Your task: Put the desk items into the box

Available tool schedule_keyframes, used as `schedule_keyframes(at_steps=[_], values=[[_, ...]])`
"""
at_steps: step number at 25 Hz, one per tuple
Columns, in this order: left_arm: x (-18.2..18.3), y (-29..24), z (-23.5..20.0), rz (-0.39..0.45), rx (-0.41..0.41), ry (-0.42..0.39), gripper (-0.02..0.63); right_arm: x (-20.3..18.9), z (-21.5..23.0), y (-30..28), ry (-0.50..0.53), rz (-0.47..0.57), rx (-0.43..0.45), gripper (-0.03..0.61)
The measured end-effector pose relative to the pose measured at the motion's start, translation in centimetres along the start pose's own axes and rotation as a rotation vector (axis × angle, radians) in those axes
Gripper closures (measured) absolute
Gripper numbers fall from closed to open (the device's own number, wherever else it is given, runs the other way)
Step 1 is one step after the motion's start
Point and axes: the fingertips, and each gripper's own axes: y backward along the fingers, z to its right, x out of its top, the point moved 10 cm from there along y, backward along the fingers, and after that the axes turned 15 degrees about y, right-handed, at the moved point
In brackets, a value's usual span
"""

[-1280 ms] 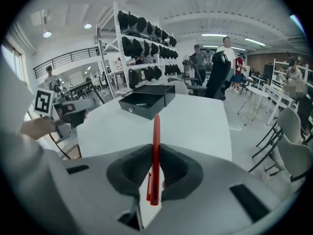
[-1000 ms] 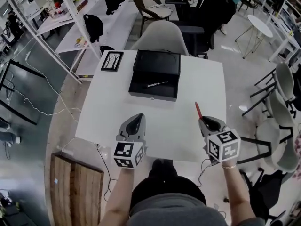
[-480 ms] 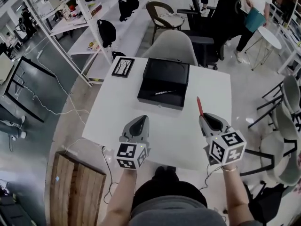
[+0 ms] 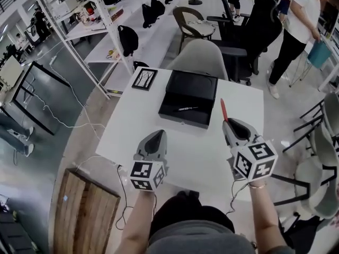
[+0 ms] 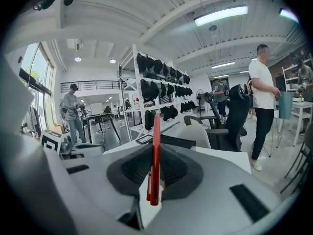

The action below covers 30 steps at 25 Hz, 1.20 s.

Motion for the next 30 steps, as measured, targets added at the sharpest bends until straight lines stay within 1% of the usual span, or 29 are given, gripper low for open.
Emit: schedule_keyframes(at_steps=[7, 11, 18, 30], values=[[0.1, 0.1, 0.3, 0.003, 0.018, -0.011, 0.608, 1.3, 0.3, -0.7, -0.001, 0.048, 0.010, 0.526], [0.5, -0.5, -0.7, -0.001, 0.026, -0.012, 0.608, 1.7, 0.2, -2.3, -0.003, 0.046, 0.030, 0.526], [1.4, -2.4, -3.3, -0.016, 0.026, -0.003, 0.609, 1.9, -0.1, -6.1, 0.029, -0.009, 0.051, 0.526], [2.1, -6.6, -8.0, -0.073, -0.006, 0.024, 0.609, 0.9, -0.5, -13.4, 0.132, -0.140, 0.101, 0.526]])
